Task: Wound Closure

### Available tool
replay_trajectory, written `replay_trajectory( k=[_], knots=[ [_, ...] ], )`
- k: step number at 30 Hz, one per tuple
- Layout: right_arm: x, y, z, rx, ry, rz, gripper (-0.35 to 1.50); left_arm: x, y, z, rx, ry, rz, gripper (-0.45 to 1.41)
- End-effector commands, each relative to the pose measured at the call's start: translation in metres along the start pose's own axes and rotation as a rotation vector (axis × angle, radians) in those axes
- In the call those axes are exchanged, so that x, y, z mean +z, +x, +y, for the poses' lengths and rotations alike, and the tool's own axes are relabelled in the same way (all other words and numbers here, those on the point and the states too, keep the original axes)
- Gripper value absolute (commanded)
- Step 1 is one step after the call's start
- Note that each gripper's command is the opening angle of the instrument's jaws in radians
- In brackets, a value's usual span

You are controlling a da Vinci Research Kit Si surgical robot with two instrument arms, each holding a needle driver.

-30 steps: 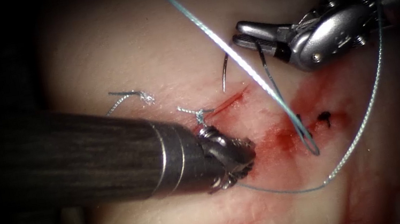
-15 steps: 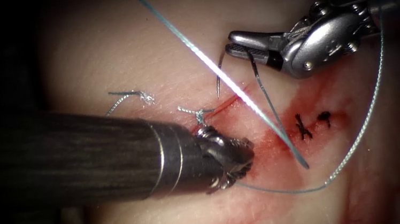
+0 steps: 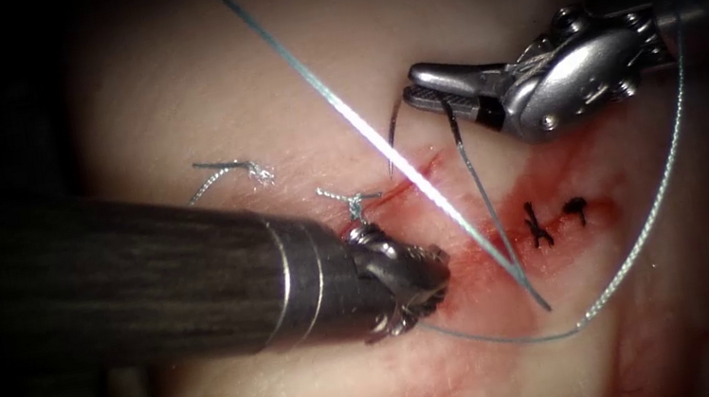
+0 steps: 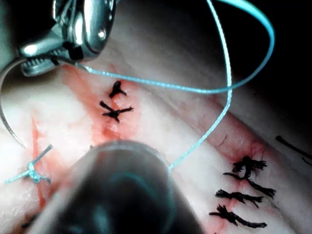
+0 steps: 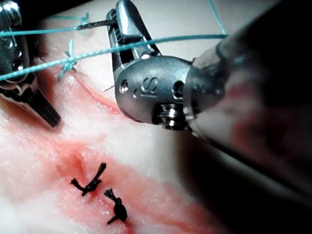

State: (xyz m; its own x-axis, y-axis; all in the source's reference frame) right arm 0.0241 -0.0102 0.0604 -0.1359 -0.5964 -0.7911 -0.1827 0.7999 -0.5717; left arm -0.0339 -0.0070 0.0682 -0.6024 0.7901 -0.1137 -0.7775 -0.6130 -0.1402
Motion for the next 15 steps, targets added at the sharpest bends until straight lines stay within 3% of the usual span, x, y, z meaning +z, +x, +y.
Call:
replay_trajectory(
  k=[1,15],
  knots=[
    [0.0009,-0.0004,0.0001,-0.007,-0.003,0.002,-0.35,0.0006,0.0001,0.0004,0.000,-0.001,-0.001,-0.45],
    [0.0017,-0.0005,-0.0009,-0.025,0.002,0.006,-0.35,0.0006,0.0001,0.0003,-0.004,-0.001,-0.004,-0.45]
  ],
)
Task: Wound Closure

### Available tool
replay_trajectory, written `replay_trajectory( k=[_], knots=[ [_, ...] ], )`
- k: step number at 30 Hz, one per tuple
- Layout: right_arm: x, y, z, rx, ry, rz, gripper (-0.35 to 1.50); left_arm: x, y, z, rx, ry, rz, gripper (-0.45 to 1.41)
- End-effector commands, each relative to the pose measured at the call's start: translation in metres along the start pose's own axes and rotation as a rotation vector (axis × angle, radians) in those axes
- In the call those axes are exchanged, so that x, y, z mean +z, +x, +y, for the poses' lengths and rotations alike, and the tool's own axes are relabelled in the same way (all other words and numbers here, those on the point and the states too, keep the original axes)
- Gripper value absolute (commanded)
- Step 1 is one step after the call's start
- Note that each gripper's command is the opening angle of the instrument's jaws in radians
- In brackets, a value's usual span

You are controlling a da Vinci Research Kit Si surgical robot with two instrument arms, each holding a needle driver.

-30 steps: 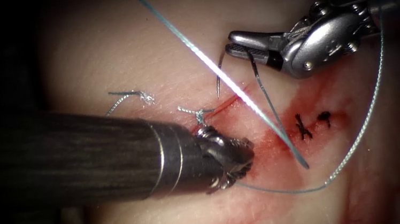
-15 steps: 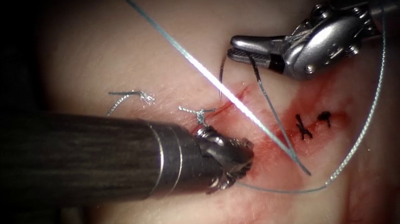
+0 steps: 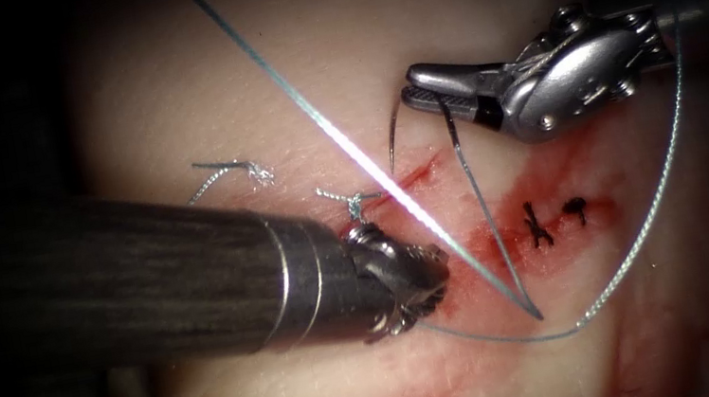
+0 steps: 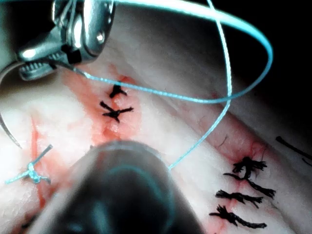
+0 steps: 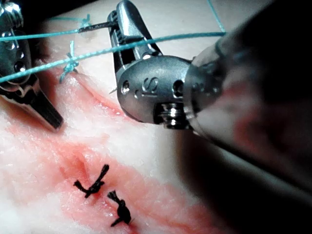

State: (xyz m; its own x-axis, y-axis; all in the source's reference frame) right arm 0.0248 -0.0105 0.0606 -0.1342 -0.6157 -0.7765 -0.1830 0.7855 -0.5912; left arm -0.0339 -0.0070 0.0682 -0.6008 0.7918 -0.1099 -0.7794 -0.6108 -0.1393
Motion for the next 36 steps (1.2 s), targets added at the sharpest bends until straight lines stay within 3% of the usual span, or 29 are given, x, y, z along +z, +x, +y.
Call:
replay_trajectory(
  k=[1,10,23,36],
  knots=[
    [0.0011,-0.0004,-0.0005,-0.002,0.001,0.006,-0.35,0.0006,0.0001,0.0003,-0.002,-0.002,0.000,-0.45],
    [0.0010,-0.0002,-0.0011,-0.005,0.010,0.014,-0.35,0.0005,0.0002,0.0001,-0.008,-0.001,-0.001,-0.45],
    [0.0011,-0.0003,-0.0030,-0.149,0.053,-0.009,-0.35,0.0003,0.0002,0.0000,-0.014,-0.009,-0.002,-0.45],
    [0.0012,0.0001,-0.0048,-0.153,0.085,0.013,-0.35,0.0003,0.0002,0.0000,-0.016,-0.008,-0.002,-0.45]
  ],
)
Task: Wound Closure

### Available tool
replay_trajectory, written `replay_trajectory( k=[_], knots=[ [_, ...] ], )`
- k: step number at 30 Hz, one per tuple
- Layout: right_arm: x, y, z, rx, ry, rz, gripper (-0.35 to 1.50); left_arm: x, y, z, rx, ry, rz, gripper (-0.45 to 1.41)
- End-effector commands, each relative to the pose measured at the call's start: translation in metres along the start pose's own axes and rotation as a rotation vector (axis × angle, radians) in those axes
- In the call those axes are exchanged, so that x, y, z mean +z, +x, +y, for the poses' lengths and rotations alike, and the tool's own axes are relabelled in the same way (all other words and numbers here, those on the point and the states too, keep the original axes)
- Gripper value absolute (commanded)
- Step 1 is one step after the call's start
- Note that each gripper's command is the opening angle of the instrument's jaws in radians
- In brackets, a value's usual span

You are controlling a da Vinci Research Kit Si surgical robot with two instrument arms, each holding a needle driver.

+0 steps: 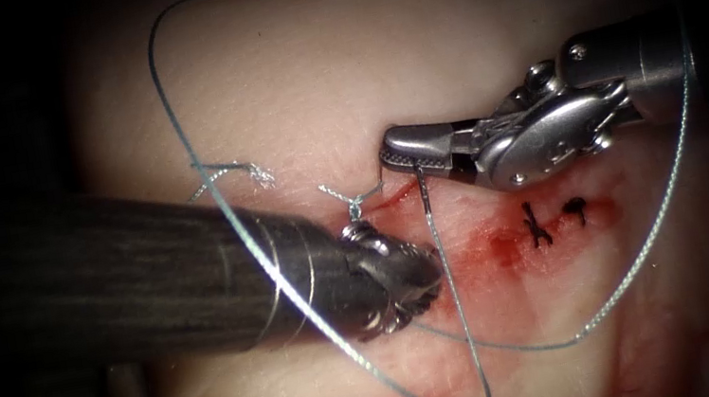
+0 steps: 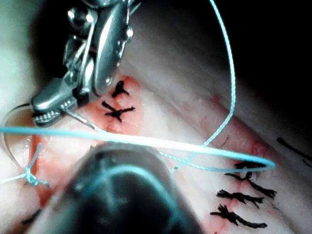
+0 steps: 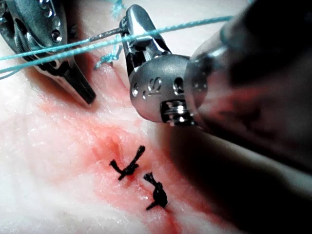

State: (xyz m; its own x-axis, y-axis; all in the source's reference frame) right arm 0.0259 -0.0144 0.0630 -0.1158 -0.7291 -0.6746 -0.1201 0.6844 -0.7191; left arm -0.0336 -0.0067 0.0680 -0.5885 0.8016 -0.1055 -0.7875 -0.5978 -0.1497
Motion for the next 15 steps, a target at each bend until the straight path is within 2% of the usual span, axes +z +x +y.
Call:
replay_trajectory(
  k=[1,7,15],
  knots=[
    [0.0010,-0.0003,-0.0002,0.006,0.004,0.017,-0.35,0.0006,0.0001,0.0004,0.000,0.001,0.000,-0.45],
    [0.0010,-0.0002,-0.0006,0.005,0.020,0.032,-0.35,0.0006,0.0001,0.0003,-0.002,0.002,0.000,-0.45],
    [0.0014,-0.0004,0.0013,0.094,0.016,0.032,-0.35,0.0006,0.0000,0.0003,-0.004,0.000,0.000,-0.45]
  ],
)
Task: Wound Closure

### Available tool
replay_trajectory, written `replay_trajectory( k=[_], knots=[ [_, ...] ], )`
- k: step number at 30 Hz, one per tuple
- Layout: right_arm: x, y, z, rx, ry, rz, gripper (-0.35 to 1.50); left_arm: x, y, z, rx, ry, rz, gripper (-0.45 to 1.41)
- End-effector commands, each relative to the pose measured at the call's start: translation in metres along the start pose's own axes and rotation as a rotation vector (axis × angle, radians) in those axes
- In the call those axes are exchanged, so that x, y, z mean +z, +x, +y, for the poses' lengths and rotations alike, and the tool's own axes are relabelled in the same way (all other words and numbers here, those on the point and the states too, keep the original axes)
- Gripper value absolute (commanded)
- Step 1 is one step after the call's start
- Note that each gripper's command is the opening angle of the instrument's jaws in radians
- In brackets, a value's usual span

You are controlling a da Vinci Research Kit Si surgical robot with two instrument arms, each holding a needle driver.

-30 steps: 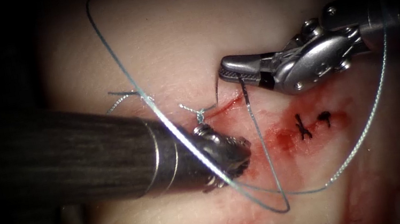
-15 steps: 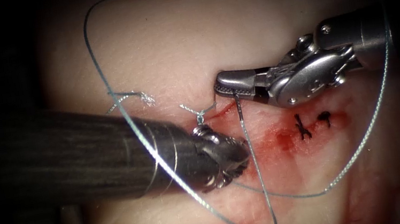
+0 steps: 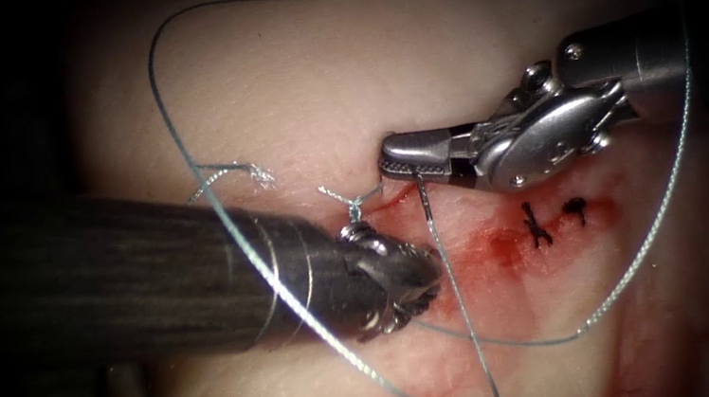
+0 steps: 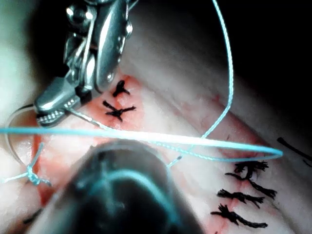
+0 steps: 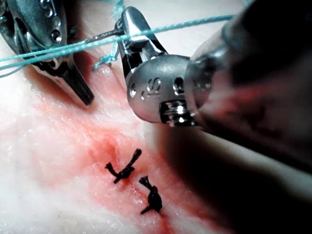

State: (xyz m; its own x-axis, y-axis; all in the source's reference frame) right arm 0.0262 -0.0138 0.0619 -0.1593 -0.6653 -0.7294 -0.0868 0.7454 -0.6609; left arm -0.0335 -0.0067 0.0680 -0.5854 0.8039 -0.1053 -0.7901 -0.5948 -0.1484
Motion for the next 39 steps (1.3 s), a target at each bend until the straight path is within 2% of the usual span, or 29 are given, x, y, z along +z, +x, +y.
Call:
replay_trajectory(
  k=[1,7,12,22,30,39],
  knots=[
    [0.0009,-0.0007,0.0003,0.030,-0.005,-0.003,-0.35,0.0006,0.0001,0.0004,0.000,-0.002,0.000,-0.45],
    [0.0012,-0.0010,0.0014,0.159,-0.008,-0.007,-0.35,0.0011,-0.0002,0.0005,0.017,-0.008,-0.024,-0.45],
    [0.0017,-0.0013,0.0037,0.179,-0.020,-0.012,-0.35,0.0018,-0.0011,0.0012,0.009,0.000,-0.124,-0.45],
    [0.0017,-0.0019,0.0036,0.255,-0.012,-0.021,-0.35,0.0036,-0.0030,0.0021,0.004,0.001,-0.283,-0.45],
    [0.0016,-0.0028,0.0039,0.365,0.040,-0.060,-0.35,0.0034,-0.0028,0.0020,0.006,-0.009,-0.285,-0.40],
    [0.0018,-0.0037,0.0042,0.443,0.086,-0.041,-0.35,0.0032,-0.0025,0.0019,0.002,-0.011,-0.287,-0.38]
  ],
)
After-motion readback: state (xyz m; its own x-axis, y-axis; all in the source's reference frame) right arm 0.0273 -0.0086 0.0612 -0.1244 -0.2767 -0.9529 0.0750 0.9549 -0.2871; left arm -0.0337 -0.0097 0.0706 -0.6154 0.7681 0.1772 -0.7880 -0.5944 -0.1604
